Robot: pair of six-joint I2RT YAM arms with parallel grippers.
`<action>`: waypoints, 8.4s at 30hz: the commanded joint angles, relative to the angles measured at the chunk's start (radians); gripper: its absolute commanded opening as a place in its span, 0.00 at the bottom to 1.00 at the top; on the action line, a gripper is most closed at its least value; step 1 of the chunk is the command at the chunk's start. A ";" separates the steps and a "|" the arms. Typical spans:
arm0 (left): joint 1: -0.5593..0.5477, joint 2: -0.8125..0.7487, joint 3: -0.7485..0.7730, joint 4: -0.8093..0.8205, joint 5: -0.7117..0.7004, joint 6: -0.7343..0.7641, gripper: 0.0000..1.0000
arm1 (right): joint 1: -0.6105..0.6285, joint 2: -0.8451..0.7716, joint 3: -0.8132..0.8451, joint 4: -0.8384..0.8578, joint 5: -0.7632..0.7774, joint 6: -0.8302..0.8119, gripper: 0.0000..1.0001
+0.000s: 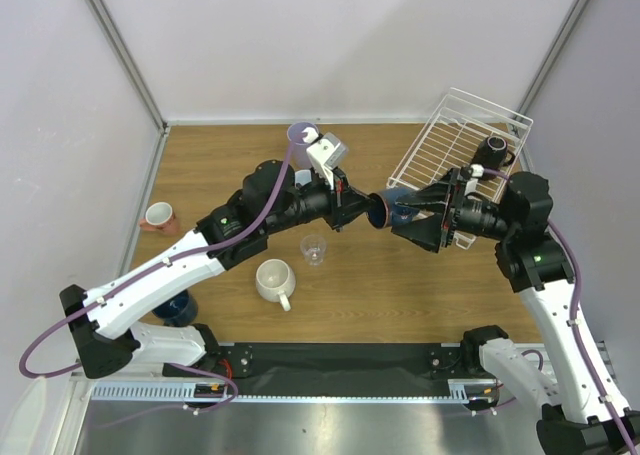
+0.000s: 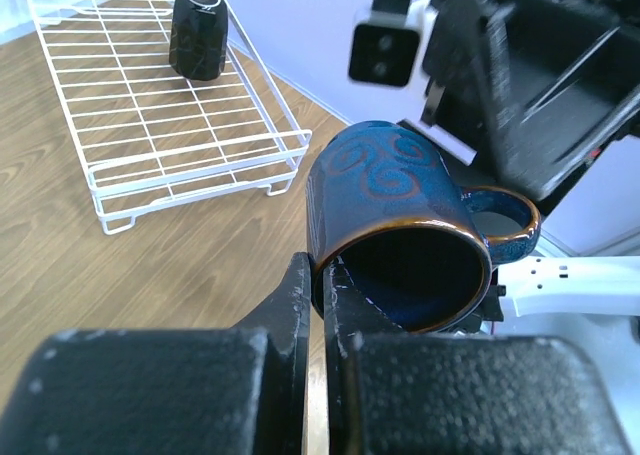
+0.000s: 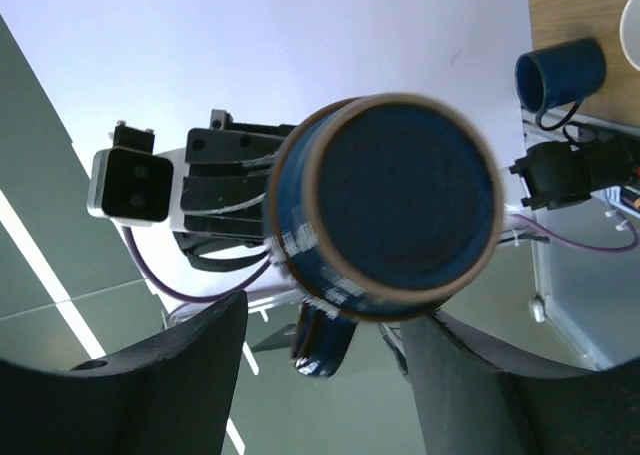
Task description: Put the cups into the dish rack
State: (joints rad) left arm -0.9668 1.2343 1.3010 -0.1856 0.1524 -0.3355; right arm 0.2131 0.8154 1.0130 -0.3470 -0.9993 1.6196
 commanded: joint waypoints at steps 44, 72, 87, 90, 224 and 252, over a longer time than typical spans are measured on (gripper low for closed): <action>0.427 -0.285 -0.075 -0.385 -0.283 0.143 0.98 | -0.089 0.557 0.490 -0.586 0.944 -0.880 0.00; 0.419 -0.262 -0.062 -0.410 -0.352 0.360 1.00 | -0.167 0.972 0.469 -0.273 1.410 -1.271 0.00; 0.424 -0.268 -0.054 -0.414 -0.353 0.406 1.00 | -0.251 1.062 0.518 -0.219 1.424 -1.313 0.00; 0.424 -0.265 -0.055 -0.414 -0.358 0.411 1.00 | -0.253 1.079 0.533 -0.207 1.418 -1.317 0.00; 0.533 0.950 0.771 -0.888 -0.352 -0.511 0.00 | -0.127 0.462 0.515 -0.773 0.918 -1.231 0.83; 0.484 0.266 0.354 -0.224 0.401 -0.034 0.00 | -0.167 0.617 0.382 0.105 -0.131 -0.333 1.00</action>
State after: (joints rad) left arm -0.4839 1.5658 1.6119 -0.5800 0.3717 -0.4442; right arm 0.0418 1.4338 1.4513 -0.5884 -0.8928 0.9054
